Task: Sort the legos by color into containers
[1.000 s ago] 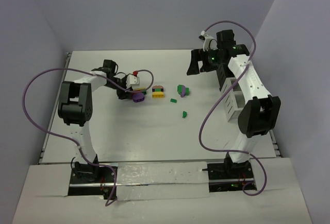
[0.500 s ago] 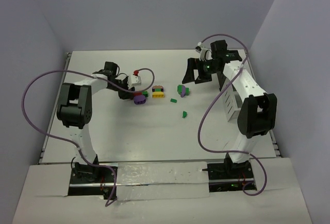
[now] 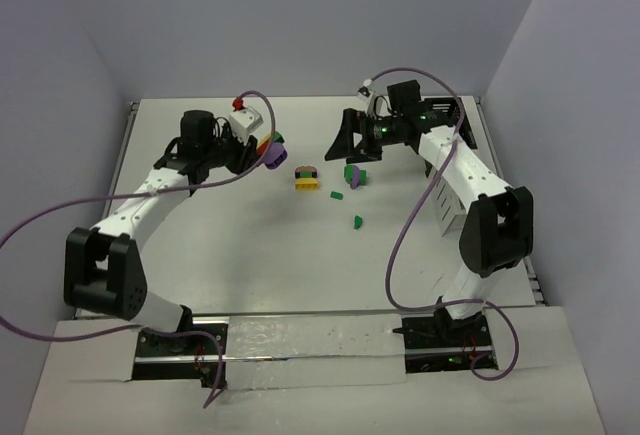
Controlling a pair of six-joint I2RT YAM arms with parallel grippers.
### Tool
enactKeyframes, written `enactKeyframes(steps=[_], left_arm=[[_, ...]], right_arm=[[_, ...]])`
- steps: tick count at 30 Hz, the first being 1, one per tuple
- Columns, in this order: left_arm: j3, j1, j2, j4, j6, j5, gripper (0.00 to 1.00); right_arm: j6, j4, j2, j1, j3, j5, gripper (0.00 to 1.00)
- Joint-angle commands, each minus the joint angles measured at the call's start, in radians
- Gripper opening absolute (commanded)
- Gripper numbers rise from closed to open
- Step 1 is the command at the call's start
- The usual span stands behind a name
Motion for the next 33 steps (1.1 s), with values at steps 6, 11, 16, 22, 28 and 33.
enactKeyframes(steps=[6, 11, 16, 22, 28, 33], left_arm=[[0.026, -0.122, -0.130, 0.033, -0.311, -0.188, 0.00], [0.023, -0.172, -0.157, 0.016, -0.355, -0.220, 0.00], [0.028, -0.213, -0.166, 0.009, -0.350, -0.244, 0.00], [0.034, -0.251, -0.168, 0.001, -0.339, -0.277, 0.00], [0.037, -0.290, -0.164, 0.002, -0.331, -0.315, 0.00], [0.026, -0.310, -0.162, 0.011, -0.295, -0.339, 0.00]], right_arm=[[0.148, 0.254, -0.011, 0.101, -0.008, -0.219, 1.00], [0.176, 0.242, 0.024, 0.124, 0.032, -0.180, 1.00], [0.184, 0.190, 0.086, 0.134, 0.086, -0.122, 1.00], [0.209, 0.194, 0.132, 0.133, 0.117, -0.129, 0.94], [0.248, 0.234, 0.147, 0.133, 0.109, -0.166, 0.67], [0.269, 0.267, 0.153, 0.133, 0.095, -0.211, 0.47]])
